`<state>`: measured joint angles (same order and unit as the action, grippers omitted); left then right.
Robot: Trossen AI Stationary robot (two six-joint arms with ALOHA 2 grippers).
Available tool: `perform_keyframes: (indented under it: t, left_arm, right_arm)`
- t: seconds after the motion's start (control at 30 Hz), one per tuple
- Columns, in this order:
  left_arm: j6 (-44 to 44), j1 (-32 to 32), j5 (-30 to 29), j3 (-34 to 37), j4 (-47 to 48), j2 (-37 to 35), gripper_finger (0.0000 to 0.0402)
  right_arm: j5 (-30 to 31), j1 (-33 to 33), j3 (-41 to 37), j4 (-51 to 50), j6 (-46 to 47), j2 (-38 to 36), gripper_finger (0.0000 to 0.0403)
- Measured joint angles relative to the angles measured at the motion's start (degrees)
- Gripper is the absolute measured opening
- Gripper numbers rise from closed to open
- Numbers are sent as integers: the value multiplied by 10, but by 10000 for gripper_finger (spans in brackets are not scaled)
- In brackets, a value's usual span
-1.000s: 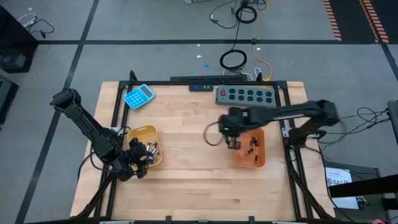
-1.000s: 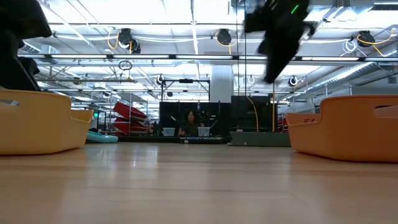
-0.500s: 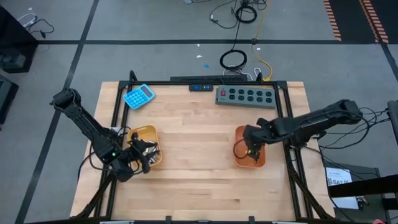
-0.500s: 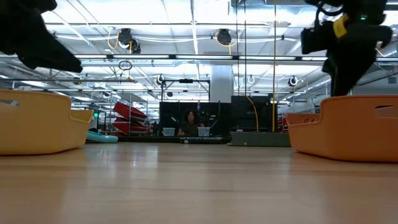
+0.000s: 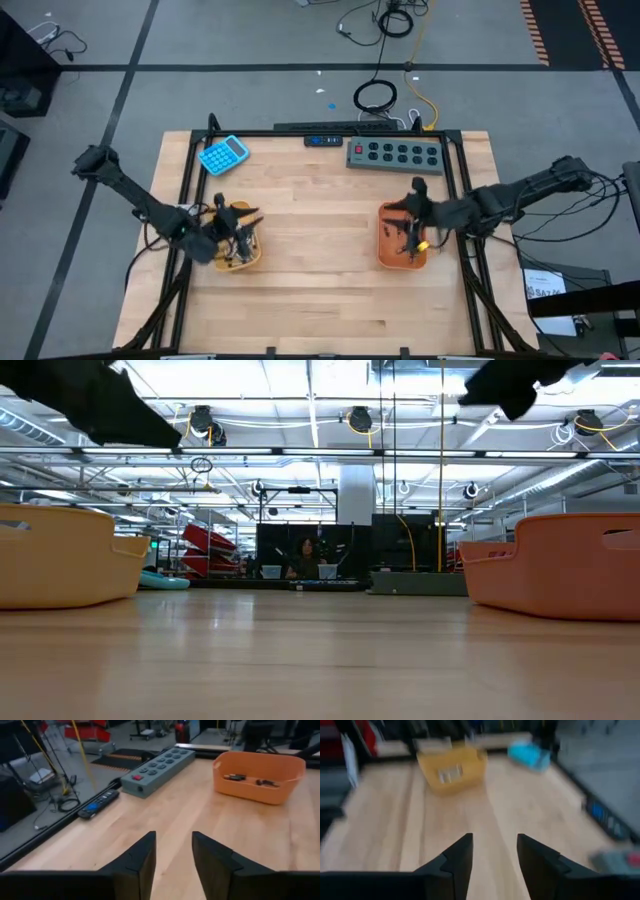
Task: Sort batteries
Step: Return to Home Position
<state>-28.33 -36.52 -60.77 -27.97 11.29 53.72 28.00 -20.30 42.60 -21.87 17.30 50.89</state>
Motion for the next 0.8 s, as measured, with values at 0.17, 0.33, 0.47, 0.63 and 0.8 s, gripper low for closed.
perform_keyframes:
  t: [0.17,0.33,0.47,0.63,0.8]
  left_arm:
    - [61,60,78,36,-7,-84,106]
    - [66,83,131,124,-41,-182,83]
    - [95,105,188,203,-127,-273,59]
    - [144,145,255,244,-170,-355,21]
    - [168,209,354,268,-168,-419,6]
  right_arm:
    - [-45,45,-81,134,-91,-86,130]
    - [-73,89,-182,213,-100,-167,117]
    - [-126,128,-249,285,-112,-225,105]
    - [-185,184,-304,306,-120,-288,83]
    - [-254,246,-331,307,-122,-350,51]
